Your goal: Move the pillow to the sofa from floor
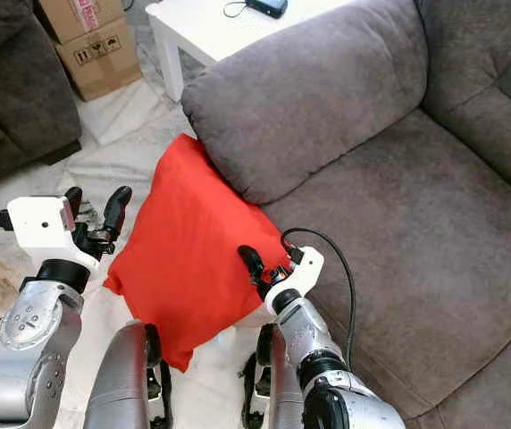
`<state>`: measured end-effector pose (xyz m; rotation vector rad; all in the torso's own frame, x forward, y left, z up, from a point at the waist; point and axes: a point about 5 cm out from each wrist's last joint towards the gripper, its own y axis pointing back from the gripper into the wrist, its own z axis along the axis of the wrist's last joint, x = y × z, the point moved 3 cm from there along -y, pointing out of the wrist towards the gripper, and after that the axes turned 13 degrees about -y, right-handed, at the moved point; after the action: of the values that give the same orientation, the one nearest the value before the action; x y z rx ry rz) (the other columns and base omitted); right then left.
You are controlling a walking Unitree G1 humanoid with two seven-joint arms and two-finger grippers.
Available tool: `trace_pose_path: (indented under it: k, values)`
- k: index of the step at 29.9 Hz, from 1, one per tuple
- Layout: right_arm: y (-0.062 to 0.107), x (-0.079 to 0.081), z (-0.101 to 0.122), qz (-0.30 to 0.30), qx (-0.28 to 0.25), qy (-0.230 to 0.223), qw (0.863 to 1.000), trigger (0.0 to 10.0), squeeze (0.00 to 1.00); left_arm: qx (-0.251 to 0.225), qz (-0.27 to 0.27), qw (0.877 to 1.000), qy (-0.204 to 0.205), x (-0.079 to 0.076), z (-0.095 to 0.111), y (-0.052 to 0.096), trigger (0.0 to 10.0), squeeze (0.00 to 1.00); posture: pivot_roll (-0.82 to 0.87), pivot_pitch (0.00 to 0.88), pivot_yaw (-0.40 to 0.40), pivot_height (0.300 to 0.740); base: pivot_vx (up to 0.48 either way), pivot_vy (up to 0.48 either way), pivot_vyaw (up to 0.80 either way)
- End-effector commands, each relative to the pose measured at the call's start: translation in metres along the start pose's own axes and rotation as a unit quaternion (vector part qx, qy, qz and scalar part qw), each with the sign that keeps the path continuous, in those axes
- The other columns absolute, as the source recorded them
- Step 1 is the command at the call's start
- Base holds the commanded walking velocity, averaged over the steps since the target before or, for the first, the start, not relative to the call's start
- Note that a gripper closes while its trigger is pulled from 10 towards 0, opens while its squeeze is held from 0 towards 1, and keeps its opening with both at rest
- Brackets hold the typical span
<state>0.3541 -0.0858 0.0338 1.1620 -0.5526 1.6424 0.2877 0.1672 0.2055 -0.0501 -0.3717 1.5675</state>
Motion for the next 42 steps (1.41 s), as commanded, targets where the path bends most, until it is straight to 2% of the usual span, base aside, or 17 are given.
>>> trace_pose_path:
  k: [1, 12, 42]
  values:
    - [0.006, -0.009, -0.004, -0.010, -0.001, -0.006, 1.000, 0.0, 0.00, 0.005, -0.002, 1.000, 0.000, -0.003, 0.001, 0.006, 10.0, 0.00, 0.15, 0.439, -0.144, 0.625, 0.000, 0.000, 0.00]
    - [0.008, -0.011, -0.004, -0.006, -0.009, -0.029, 1.000, 0.0, 0.00, 0.006, 0.002, 1.000, 0.000, -0.003, 0.004, 0.007, 10.0, 0.00, 0.14, 0.449, -0.151, 0.625, 0.000, 0.000, 0.00]
    - [0.013, -0.016, -0.015, -0.007, 0.000, -0.056, 0.998, 0.0, 0.00, 0.007, 0.011, 1.000, 0.009, -0.001, 0.006, 0.004, 10.0, 0.00, 0.14, 0.444, -0.155, 0.625, 0.000, 0.000, 0.00]
